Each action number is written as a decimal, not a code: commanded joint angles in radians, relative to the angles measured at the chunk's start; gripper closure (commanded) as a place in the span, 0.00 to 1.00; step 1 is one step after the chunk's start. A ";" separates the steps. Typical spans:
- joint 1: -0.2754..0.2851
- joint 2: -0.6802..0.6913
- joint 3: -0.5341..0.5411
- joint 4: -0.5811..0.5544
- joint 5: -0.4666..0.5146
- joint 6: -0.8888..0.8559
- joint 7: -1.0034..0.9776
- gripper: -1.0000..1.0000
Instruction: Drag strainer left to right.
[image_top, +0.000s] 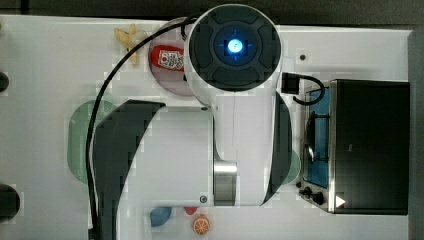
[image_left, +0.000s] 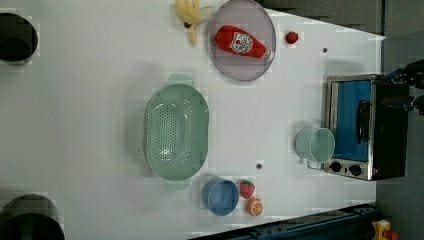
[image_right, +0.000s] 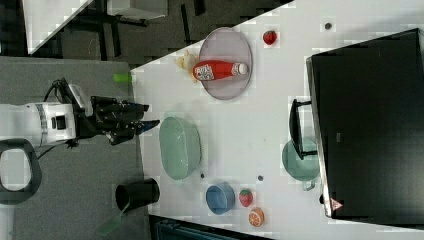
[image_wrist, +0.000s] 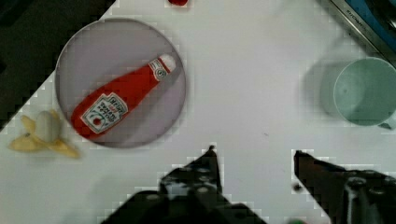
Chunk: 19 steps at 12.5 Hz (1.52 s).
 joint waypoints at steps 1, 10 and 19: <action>-0.025 -0.401 0.016 -0.252 -0.003 -0.169 0.032 0.21; 0.020 -0.244 0.329 -0.262 0.044 0.000 0.224 0.00; 0.028 0.209 0.592 -0.313 0.018 0.414 1.133 0.00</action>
